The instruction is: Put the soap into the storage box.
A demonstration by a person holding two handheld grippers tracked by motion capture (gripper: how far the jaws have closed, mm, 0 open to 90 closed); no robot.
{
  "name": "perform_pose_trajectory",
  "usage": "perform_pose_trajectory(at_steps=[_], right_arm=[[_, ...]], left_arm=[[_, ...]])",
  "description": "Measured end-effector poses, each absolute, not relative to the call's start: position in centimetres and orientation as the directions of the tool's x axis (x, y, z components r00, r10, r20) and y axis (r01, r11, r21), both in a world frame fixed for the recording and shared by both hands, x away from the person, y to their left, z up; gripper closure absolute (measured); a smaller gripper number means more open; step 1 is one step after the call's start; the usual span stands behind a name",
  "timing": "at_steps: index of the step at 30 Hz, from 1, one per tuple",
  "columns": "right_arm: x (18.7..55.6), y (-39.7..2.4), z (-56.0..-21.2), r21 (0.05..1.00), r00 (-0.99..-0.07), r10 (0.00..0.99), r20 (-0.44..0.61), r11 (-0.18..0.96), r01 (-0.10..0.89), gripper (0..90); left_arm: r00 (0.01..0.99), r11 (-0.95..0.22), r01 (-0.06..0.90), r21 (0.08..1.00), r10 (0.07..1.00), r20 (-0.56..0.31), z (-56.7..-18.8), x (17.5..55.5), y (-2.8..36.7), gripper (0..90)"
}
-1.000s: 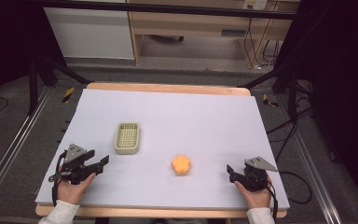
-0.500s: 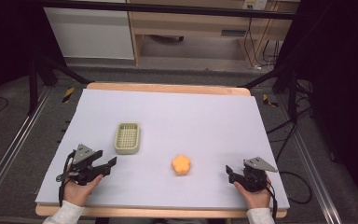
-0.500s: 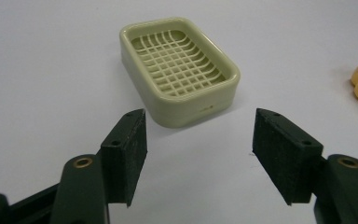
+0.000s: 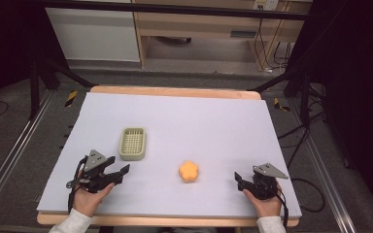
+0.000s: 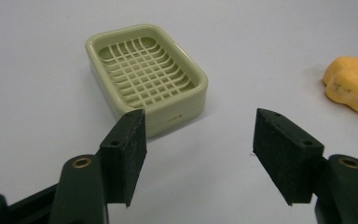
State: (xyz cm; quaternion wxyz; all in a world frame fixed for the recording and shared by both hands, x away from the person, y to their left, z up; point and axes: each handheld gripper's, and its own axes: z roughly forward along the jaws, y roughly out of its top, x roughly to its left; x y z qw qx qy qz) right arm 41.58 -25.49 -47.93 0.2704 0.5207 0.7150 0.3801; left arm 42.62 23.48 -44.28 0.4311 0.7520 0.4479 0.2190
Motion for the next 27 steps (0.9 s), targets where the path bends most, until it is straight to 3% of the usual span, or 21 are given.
perform_pose_trajectory(at_steps=[27], right_arm=[[41.6, -25.5, -48.0, 0.824, -0.311, 0.950, 0.019, 0.162, 0.543, 23.8]], left_arm=[[0.606, -0.305, 0.451, 0.839, 0.795, -0.037, -42.9, 43.3, 18.5, 32.3]])
